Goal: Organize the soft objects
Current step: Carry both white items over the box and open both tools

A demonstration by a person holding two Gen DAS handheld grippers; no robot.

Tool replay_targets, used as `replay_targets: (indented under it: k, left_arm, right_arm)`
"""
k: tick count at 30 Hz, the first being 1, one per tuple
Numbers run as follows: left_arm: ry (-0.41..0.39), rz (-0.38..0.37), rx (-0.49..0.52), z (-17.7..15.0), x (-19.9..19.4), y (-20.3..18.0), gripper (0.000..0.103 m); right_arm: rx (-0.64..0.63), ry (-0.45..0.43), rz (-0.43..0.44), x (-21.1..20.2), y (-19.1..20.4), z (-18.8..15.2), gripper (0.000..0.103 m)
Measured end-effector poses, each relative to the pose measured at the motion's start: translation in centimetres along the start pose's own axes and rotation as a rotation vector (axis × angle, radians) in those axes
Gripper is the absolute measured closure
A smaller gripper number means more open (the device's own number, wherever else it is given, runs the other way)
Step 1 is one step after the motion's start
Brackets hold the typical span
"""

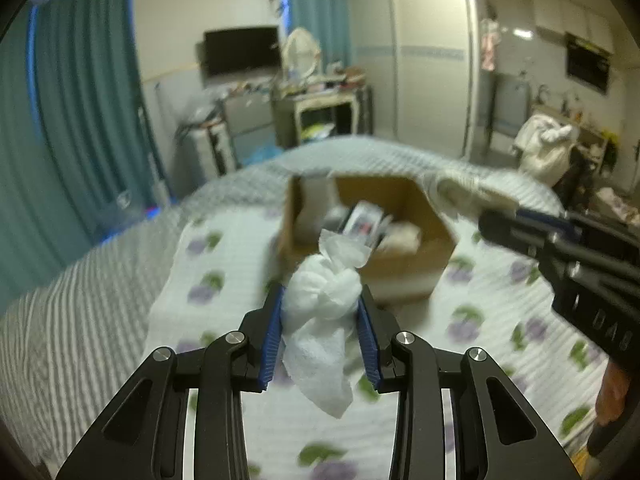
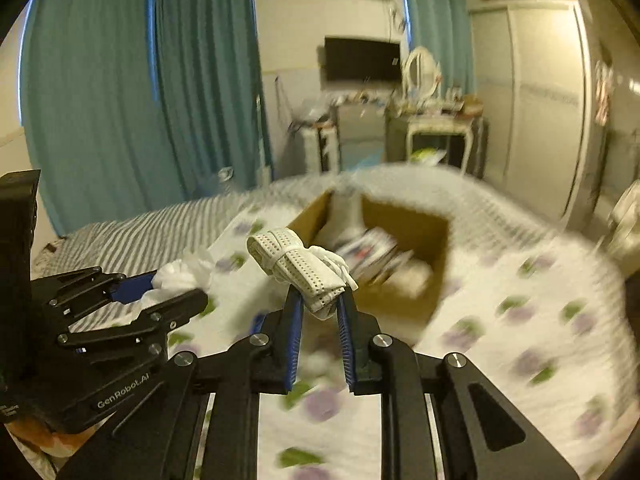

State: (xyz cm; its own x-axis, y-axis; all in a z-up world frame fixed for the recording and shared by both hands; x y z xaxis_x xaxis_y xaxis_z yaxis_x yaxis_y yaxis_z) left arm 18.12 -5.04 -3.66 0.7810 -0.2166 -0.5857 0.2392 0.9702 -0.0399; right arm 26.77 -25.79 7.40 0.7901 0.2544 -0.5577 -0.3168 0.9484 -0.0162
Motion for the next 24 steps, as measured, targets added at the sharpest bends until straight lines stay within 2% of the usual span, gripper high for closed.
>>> replay_targets:
  k: [6, 9, 16, 21, 22, 23, 24]
  left_arm:
    - [-0.032, -0.078, 0.022, 6.4, 4.5, -1.8, 0.069]
    - [-0.018, -0.070, 0.033, 8.4, 8.2, -1.3, 0.069]
    - [0.051, -0.032, 0.072, 9.0, 15.8, 0.0, 0.069]
    - [0.065, -0.009, 0.106, 7.7, 18.7, 0.9, 0.066]
    - [0.061, 0.000, 0.121, 7.7, 18.9, 1.0, 0.061]
    - [0.053, 0.020, 0.139, 7.5, 19.0, 1.0, 0.044]
    - [0.045, 0.025, 0.149, 7.5, 19.1, 0.9, 0.035]
  right_arm:
    - [0.012, -0.076, -0.069, 1.1, -5.4, 6.5, 0.086]
    - [0.016, -0.066, -0.078, 3.7, -7.1, 7.9, 0.086]
    - [0.026, 0.060, -0.062, 13.6, -8.2, 7.2, 0.086]
    - [0.052, 0.126, -0.049, 19.5, -8.6, 5.8, 0.085]
    - [0.064, 0.131, -0.042, 20.2, -8.7, 5.6, 0.084]
    - [0.074, 0.126, -0.044, 20.6, -9.1, 5.6, 0.081]
    - [0.076, 0.126, -0.045, 20.8, -9.2, 5.5, 0.074]
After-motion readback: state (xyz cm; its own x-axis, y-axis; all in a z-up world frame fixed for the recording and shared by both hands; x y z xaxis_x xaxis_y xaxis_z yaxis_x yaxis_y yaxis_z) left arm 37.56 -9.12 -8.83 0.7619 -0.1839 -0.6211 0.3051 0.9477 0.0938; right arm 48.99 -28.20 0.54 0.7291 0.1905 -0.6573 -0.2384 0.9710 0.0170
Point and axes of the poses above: each gripper's, at about its wrist camera, not at the fingertips, and x roughly the way its jaws point, y to its left, z to its top, the point moved 8 cm from there along x, roughly the way its jaws point, and after that the axes turned 11 degrees about -z, right-handed, at the moved point
